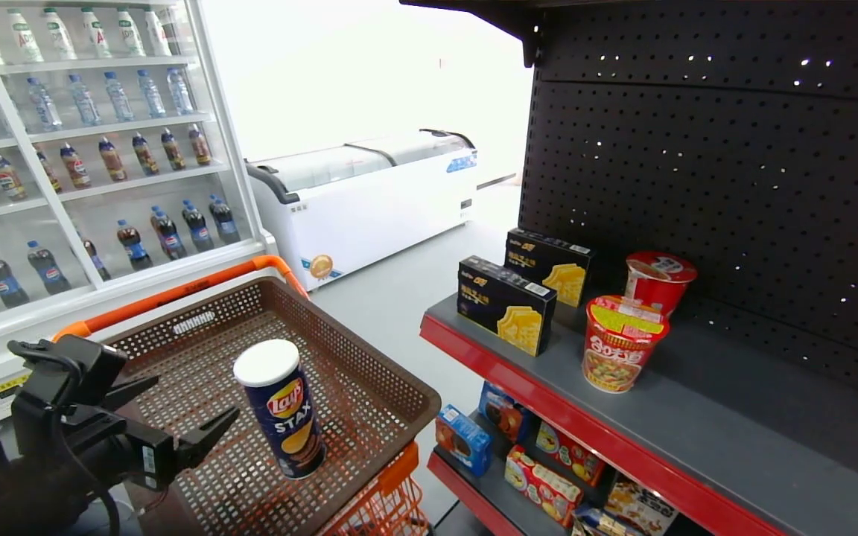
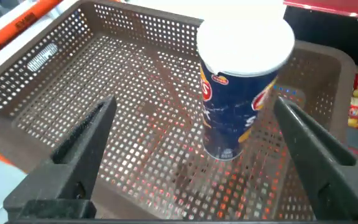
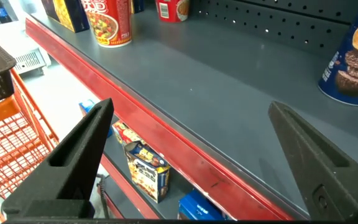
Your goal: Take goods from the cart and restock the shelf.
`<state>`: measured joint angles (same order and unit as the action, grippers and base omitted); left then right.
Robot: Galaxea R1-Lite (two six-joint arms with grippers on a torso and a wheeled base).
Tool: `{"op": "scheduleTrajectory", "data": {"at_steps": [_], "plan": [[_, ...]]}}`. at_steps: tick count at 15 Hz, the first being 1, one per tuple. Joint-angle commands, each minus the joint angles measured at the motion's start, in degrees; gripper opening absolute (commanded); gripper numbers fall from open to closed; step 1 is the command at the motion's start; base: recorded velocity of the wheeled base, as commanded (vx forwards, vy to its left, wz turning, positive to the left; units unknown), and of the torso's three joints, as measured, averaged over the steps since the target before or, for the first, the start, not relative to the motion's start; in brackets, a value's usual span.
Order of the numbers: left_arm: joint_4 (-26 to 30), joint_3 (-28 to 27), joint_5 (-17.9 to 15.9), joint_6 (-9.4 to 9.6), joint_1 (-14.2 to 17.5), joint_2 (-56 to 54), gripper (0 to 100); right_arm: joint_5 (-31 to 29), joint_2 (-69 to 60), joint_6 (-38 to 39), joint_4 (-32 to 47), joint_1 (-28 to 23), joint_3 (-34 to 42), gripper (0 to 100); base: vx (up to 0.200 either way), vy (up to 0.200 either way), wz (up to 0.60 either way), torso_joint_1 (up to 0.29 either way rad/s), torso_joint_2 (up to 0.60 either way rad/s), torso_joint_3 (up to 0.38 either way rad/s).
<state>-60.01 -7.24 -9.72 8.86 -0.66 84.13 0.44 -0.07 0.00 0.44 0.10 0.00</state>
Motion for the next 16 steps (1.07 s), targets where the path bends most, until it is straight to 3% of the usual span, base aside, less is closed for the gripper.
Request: {"op": "scheduleTrajectory", "data": {"at_steps": [1, 4, 7, 12, 16], "plan": [[-5.2, 1.4, 0.0, -1.39, -0.2, 7.5, 100, 0.0, 0.1, 0.0, 0.0, 0.0, 0.0, 100, 0.000, 0.000, 0.00, 0.000, 0.00, 0.000], [-13.4, 3.9, 0.0, -4.20, -0.8, 12.7, 100, 0.0, 0.1, 0.0, 0.0, 0.0, 0.0, 100, 0.000, 0.000, 0.00, 0.000, 0.00, 0.000], [-19.1, 3.2, 0.0, -9.65, -2.8, 17.0, 100, 0.0, 0.1, 0.0, 0.0, 0.0, 0.0, 100, 0.000, 0.000, 0.00, 0.000, 0.00, 0.000], [-20.3, 2.1, 0.0, -10.62, -2.9, 19.7, 100, 0.0, 0.1, 0.0, 0.0, 0.0, 0.0, 100, 0.000, 0.000, 0.00, 0.000, 0.00, 0.000], [-30.0, 2.0, 0.0, -10.62, -4.6, 27.1, 100, 0.0, 0.1, 0.0, 0.0, 0.0, 0.0, 100, 0.000, 0.000, 0.00, 0.000, 0.00, 0.000]]}}
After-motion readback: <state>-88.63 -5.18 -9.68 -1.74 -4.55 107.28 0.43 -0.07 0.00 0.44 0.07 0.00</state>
